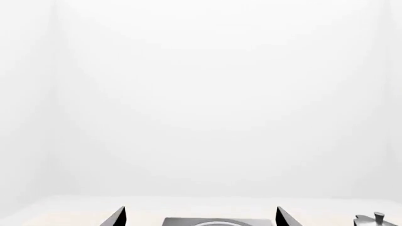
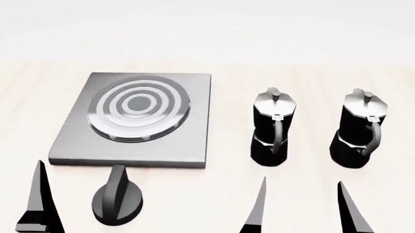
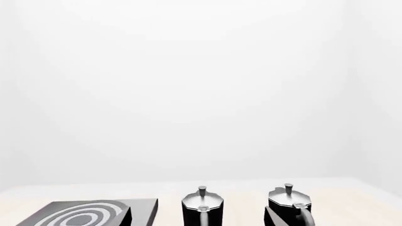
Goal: Turn off the stove.
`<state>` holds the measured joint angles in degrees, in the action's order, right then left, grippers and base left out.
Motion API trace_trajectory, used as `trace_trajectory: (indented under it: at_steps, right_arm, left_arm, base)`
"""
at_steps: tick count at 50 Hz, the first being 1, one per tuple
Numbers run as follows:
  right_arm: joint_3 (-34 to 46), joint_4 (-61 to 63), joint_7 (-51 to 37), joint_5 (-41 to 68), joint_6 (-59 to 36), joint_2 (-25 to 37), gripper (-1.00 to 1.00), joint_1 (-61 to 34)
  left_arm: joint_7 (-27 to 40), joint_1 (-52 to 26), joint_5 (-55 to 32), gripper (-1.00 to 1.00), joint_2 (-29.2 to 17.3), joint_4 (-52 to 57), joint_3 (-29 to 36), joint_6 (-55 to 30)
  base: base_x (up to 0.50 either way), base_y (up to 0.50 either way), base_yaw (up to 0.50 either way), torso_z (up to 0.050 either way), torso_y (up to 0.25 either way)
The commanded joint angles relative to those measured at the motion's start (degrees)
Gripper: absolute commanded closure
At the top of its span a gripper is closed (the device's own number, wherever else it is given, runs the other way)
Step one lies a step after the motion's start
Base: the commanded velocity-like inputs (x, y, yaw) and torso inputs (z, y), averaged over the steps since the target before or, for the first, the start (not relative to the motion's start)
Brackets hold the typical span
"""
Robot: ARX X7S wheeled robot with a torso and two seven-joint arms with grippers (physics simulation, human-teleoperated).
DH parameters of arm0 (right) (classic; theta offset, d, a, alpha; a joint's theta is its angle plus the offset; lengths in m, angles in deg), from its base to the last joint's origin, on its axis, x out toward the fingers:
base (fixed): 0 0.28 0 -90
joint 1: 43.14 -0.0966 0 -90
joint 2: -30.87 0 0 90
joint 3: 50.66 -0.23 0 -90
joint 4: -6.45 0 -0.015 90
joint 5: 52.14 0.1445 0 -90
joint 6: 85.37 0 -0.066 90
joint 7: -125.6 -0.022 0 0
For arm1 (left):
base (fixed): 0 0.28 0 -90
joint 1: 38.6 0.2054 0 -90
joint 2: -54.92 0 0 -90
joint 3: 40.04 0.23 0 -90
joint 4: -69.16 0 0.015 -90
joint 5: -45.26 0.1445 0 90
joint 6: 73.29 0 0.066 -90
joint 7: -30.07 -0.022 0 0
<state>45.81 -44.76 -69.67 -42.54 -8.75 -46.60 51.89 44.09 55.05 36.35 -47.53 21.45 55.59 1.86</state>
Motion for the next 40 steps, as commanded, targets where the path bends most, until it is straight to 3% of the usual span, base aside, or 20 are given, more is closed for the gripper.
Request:
trace_trajectory:
  at_steps: [1, 11, 27, 40]
  right_arm:
    - [0.2, -0.1, -0.6, 0.5, -0.4, 0.4, -1.00, -0.2]
    - [0.7, -0.6, -1.5, 0.9, -1.0, 0.8, -1.00, -0.6]
    - [2.0, -1.1, -2.1, 1.0, -0.9, 1.7, -1.00, -0.6]
    - [2.5, -1.3, -2.8, 1.3, -0.6, 2.2, -1.00, -0.6]
  left_arm:
    - [0.4, -0.1, -0.3, -1.00, -0.3, -0.2, 0.3, 0.1]
    - [1.0, -0.1, -0.6, -1.00, -0.8, -0.5, 0.6, 0.3]
    - [1.9, -0.3, -1.0, -1.00, -1.8, -1.3, 1.3, 0.5]
    - [2.4, -0.4, -1.3, -1.00, -2.4, -1.8, 1.9, 0.6]
  base:
    - [0.23, 0.00, 0.00, 0.000, 0.000]
    - [0.20, 0.00, 0.00, 0.000, 0.002]
    - [0.00, 0.00, 0.00, 0.000, 0.000]
    - [0.00, 0.00, 0.00, 0.000, -0.100]
